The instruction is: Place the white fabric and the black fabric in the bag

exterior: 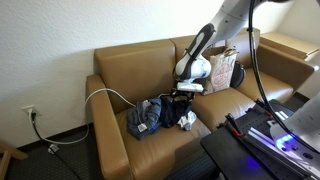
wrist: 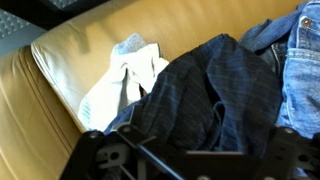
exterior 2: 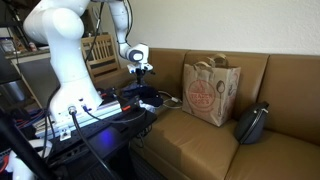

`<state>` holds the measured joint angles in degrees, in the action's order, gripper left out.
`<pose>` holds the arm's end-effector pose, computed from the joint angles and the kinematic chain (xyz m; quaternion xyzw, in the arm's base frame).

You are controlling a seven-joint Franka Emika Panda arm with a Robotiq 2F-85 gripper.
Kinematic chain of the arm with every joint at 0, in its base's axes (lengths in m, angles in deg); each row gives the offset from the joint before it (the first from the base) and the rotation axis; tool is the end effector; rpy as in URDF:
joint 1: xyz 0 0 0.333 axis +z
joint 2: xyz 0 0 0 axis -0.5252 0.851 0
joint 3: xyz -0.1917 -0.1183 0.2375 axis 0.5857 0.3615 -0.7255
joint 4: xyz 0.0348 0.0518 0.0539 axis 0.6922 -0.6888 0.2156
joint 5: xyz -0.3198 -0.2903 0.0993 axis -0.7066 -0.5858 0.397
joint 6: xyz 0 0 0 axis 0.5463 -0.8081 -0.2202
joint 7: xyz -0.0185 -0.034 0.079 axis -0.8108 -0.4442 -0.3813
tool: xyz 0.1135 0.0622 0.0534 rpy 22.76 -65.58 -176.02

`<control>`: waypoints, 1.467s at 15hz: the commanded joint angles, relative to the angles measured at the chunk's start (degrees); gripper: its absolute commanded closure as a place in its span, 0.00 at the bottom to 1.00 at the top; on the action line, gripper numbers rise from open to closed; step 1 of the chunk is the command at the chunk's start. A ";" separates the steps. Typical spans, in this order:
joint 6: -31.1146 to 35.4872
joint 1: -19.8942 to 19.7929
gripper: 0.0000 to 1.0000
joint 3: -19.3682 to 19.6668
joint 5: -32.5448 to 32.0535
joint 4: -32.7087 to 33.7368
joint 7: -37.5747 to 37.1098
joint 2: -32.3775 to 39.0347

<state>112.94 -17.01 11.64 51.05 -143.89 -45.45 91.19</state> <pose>0.5025 0.1956 -0.0643 -0.9689 0.2151 0.1019 0.0678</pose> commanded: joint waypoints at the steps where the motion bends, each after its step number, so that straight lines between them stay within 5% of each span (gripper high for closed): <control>1: 9.31 0.00 0.00 -1.98 -1.49 -0.90 1.41 -0.41; 2: 5.47 1.04 0.00 -0.63 -2.04 0.36 -0.81 1.00; 9: 13.30 2.27 0.00 -3.30 -2.93 2.21 0.92 4.95; 15: 18.52 7.03 0.00 0.31 -5.20 3.98 0.28 10.01; 22: 31.88 8.94 0.00 0.89 -5.19 8.66 1.35 17.59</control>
<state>141.21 -9.19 12.05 46.34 -138.53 -45.08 105.58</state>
